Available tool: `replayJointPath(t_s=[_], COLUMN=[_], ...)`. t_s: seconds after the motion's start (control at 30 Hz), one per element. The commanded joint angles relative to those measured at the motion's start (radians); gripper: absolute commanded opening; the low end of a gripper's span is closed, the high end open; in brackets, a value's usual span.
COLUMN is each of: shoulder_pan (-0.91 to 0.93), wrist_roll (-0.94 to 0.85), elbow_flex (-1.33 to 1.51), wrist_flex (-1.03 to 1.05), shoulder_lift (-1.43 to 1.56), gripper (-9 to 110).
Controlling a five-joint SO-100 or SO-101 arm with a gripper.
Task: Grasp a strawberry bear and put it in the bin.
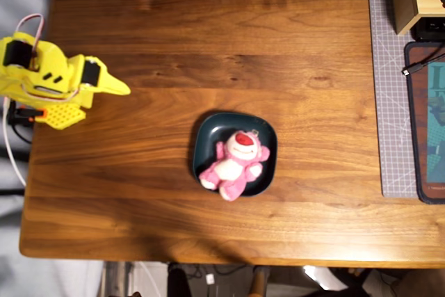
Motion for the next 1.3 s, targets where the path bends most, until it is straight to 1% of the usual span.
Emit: replayJointPath(t_s=[0.0, 0.07, 0.6, 1.27], shoulder_pan=[-0.012, -0.009, -0.061, -0.041], wrist_roll=[-0.006, -0.006, 0.006, -0.002], elbow_flex=[0.083, 0.141, 0.141, 0.141], wrist_flex=[-0.061, -0.08, -0.078, -0.08], shoulder_lift=[0.029, 0.029, 0.029, 0.029], gripper=[0, 0, 0, 1])
